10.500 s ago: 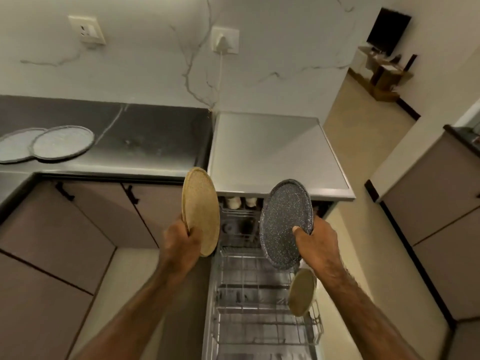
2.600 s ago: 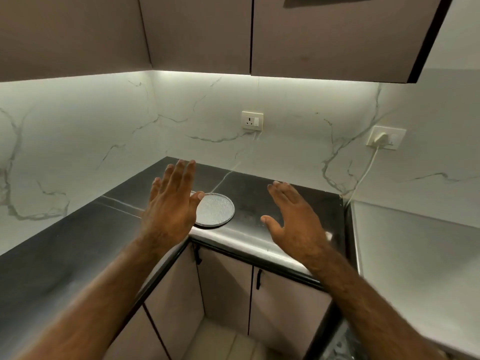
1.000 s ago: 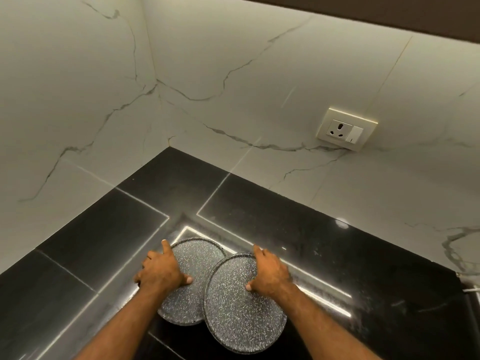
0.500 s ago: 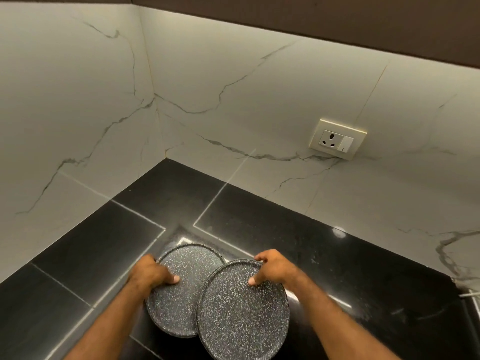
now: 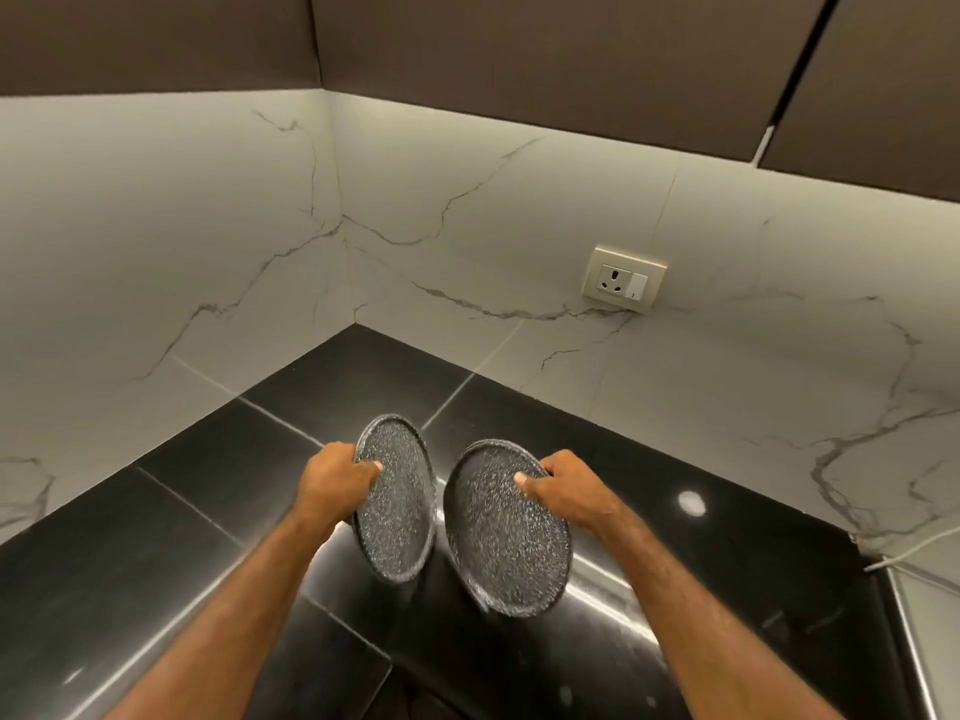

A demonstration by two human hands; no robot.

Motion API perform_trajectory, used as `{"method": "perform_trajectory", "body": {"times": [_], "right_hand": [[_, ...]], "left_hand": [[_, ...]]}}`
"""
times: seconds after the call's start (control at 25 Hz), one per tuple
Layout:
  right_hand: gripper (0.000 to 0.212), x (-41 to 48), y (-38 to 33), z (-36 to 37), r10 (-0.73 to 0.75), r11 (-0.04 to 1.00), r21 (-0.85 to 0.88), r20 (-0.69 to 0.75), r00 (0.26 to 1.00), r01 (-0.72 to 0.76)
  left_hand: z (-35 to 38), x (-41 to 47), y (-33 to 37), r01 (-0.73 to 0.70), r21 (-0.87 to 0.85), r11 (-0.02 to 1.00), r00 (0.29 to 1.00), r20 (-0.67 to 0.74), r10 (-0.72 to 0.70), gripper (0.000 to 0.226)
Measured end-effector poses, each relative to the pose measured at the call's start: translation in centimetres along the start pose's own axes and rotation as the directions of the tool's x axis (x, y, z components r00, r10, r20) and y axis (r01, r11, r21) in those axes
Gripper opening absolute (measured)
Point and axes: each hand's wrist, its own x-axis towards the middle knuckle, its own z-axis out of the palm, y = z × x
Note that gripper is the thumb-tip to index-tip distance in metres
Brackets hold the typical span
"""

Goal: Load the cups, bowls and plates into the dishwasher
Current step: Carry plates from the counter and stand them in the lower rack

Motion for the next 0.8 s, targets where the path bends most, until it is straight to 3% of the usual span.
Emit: {"method": "perform_trajectory", "body": {"times": [0.16, 0.28, 0.44, 0.8], "right_hand": [[0.044, -6.5, 0.3, 0.1, -0.137, 0.986, -0.136, -0.319, 0.938, 0.097], [0.046, -12.8, 1.0, 0.5, -0.236, 0.967, -0.195, -0.464, 0.854, 0.162], [0.042, -19.9, 3.1, 2.1, -0.226, 0.973, -0.16, -0.551, 0.803, 0.164], [0.033, -36.2, 4.6, 5.2, -0.141, 0.99, -0.122, -0.695, 0.706, 0.078]], "left_hand": [[0.5, -9.1, 1.9, -0.104, 0.124, 0.987, 0.975, -0.185, 0.126, 0.027], [1.6, -17.0, 2.7, -0.213, 0.162, 0.964, 0.936, -0.249, 0.248, 0.032], [2.9, -25.6, 1.5, -0.346, 0.157, 0.925, 0.888, -0.264, 0.377, 0.029], [1.7, -38.6, -2.8, -0.434, 0.23, 0.871, 0.845, -0.233, 0.482, 0.022]]}}
